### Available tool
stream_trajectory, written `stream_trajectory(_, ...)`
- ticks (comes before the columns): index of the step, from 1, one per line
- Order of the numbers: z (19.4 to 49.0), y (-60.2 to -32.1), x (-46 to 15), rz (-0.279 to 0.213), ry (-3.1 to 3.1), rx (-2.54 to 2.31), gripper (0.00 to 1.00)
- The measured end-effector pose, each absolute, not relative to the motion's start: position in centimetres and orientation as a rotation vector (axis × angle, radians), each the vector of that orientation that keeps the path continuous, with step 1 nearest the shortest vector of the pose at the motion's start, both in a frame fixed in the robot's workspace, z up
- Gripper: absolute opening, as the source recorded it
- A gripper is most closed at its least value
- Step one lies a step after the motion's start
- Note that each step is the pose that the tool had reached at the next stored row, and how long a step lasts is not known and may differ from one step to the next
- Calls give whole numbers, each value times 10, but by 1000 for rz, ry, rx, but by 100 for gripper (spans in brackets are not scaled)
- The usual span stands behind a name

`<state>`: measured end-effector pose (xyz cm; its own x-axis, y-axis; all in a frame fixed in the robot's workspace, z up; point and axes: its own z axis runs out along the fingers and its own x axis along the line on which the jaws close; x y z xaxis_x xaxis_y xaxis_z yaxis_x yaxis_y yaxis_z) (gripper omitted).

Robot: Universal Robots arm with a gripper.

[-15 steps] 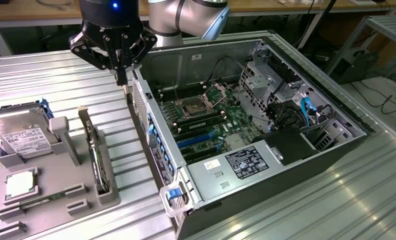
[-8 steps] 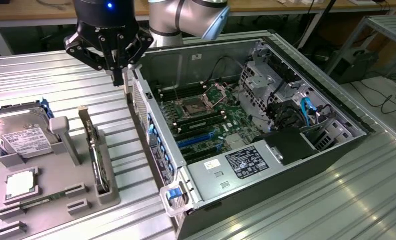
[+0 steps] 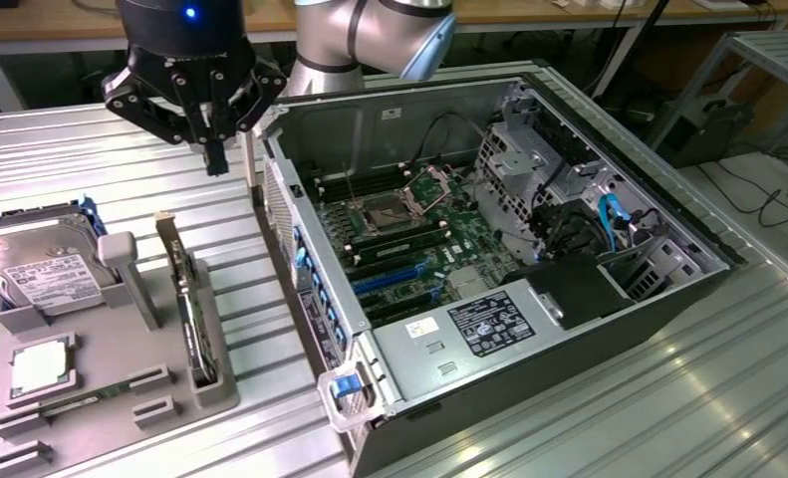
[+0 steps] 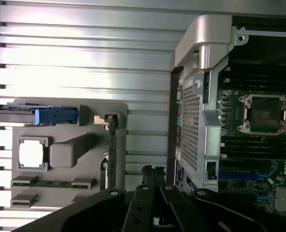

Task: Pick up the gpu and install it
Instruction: 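Reach for the gpu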

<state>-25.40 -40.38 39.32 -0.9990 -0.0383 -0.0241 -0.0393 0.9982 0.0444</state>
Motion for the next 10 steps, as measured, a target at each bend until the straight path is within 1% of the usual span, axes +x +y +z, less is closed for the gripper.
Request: stream_trajectory(10, 393, -405, -272, 70, 3117, -62, 11)
